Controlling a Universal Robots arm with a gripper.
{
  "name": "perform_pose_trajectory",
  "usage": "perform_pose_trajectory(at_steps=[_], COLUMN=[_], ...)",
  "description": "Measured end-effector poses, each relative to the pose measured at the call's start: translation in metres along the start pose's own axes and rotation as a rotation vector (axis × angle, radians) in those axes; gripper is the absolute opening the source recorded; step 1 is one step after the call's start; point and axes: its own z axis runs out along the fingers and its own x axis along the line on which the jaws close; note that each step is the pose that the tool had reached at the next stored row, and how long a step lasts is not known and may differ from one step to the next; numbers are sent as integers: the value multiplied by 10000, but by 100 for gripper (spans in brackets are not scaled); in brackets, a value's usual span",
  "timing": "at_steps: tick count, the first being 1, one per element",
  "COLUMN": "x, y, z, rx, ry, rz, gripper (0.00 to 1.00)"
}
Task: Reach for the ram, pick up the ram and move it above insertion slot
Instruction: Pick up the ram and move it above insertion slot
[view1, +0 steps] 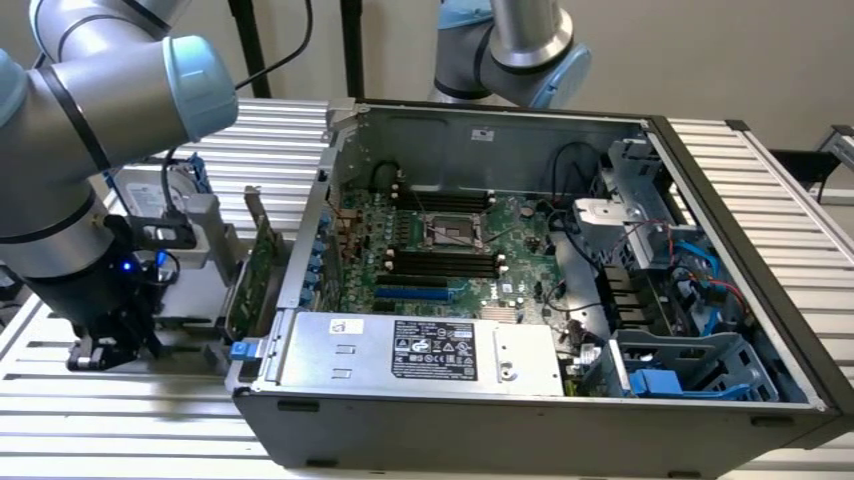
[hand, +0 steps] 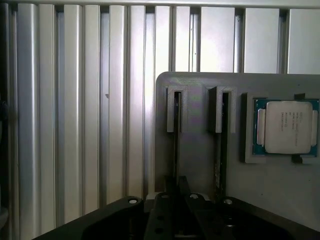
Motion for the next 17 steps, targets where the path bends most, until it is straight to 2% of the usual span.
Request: perform_pose_trajectory(at_steps=[10, 17], x=[-1, -2], y=[1, 5], z=[-82, -226], rx=[-17, -45], ry=[1, 3], rz=[0, 1], gripper=[14, 14])
